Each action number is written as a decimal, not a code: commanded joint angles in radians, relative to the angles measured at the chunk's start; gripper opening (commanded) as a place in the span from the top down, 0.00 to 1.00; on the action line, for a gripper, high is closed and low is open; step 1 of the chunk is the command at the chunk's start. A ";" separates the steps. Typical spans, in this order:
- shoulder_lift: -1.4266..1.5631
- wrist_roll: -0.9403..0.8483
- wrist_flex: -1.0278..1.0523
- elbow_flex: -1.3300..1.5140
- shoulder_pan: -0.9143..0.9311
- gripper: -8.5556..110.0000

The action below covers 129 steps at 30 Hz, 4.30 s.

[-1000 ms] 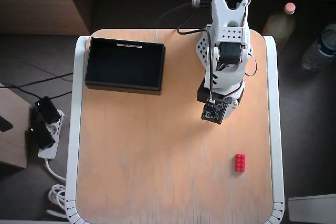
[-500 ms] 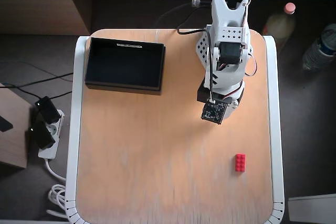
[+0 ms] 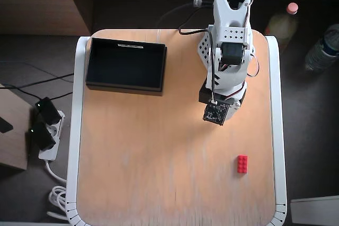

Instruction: Grasp a lego block and put it in the bin.

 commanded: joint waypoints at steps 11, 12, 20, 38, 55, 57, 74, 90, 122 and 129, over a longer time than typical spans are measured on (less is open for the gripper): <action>0.089 -0.003 0.009 0.155 -0.023 0.92; 0.089 -0.003 0.009 0.155 -0.023 0.92; 0.089 0.008 0.009 0.155 -0.023 0.92; 0.087 0.098 0.006 0.155 -0.025 0.93; -0.236 0.225 -0.152 -0.078 -0.006 0.93; -0.299 0.232 -0.152 -0.149 -0.006 0.93; -0.816 0.227 -0.152 -0.733 -0.014 0.92; -1.181 0.083 -0.153 -1.075 -0.126 0.87; -1.549 0.015 -0.344 -1.197 -0.189 0.74; -1.614 -0.003 -0.388 -1.198 -0.219 0.74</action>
